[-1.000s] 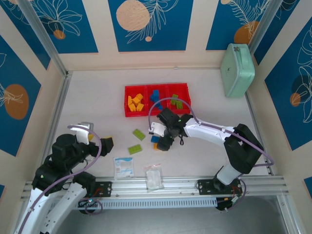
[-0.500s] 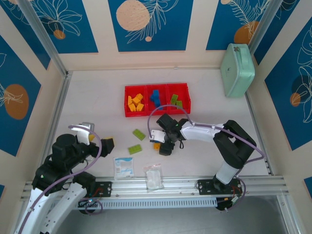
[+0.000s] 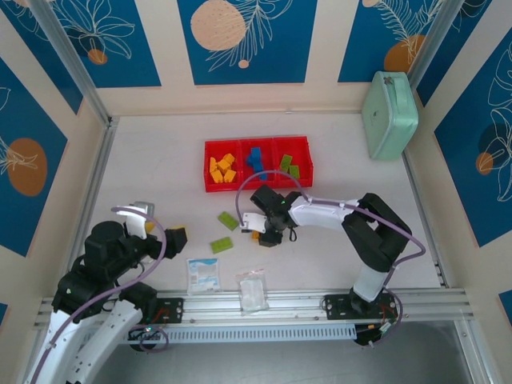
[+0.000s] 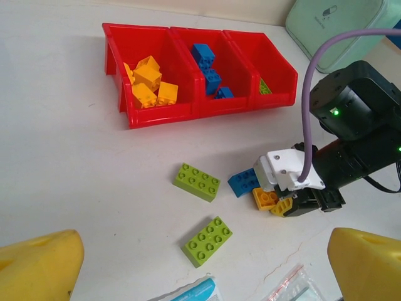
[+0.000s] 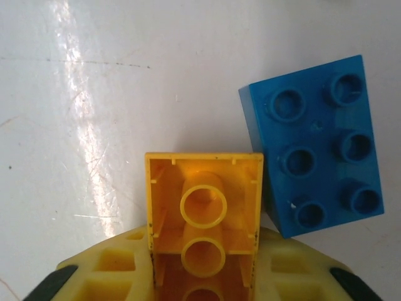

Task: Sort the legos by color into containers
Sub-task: Pick up the lego from the bottom-center of the table, then place the lego in the container.

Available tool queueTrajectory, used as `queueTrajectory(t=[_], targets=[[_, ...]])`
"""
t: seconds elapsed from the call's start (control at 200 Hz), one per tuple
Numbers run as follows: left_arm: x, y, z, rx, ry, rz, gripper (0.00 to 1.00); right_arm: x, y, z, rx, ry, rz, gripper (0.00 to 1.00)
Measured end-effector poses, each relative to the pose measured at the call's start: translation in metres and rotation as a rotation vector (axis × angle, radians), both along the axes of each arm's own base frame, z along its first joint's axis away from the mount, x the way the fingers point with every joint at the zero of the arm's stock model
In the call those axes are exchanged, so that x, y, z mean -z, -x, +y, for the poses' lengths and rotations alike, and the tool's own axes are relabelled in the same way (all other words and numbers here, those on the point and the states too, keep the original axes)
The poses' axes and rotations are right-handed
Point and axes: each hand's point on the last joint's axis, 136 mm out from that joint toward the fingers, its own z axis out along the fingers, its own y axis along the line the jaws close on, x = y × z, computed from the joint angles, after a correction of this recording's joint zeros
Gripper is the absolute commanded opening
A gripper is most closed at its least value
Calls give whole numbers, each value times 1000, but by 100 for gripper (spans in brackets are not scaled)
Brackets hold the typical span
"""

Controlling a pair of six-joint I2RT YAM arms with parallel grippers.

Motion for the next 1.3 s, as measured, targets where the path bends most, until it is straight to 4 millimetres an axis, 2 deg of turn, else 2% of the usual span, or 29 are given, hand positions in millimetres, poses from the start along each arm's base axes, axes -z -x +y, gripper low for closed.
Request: queueTrajectory(t=[0.13,0.23,0.265,0.325,0.405,0.54,0.615,0.74,0.81,0.955,1.091,1.191,1.301], targets=[[0,0,0,0,0,0,99,-2,4,0,-11,-2,-24,9],[0,0,0,0,0,0,99,-5,17,-5,-31,-3,-22,0],[0,0,0,0,0,0,99,-9,20,-6,-34,-16,-28,0],[0,0,0,0,0,0,99,-23,23,-5,-40,-70,-54,0],[0,0,0,0,0,-1,99,-54,17,3,-20,-190,-105,0],[-2,2,1,0,6,-14,99,-118,-14,25,68,-441,-205,0],[-3,2,1,0,8,-17,99,-148,-41,40,167,-550,-255,0],[-3,3,1,0,8,-19,99,-187,-88,67,350,-662,-293,0],[-5,4,2,0,12,-28,99,-200,-111,83,448,-711,-278,0],[-8,7,2,7,23,-44,99,-208,-157,118,643,-756,-179,0],[-11,11,1,17,36,-62,99,-196,-191,143,795,-738,-44,0],[-14,13,2,18,43,-77,99,-180,-208,149,870,-701,43,0],[-14,13,2,19,44,-79,99,-167,-225,146,943,-658,115,0]])
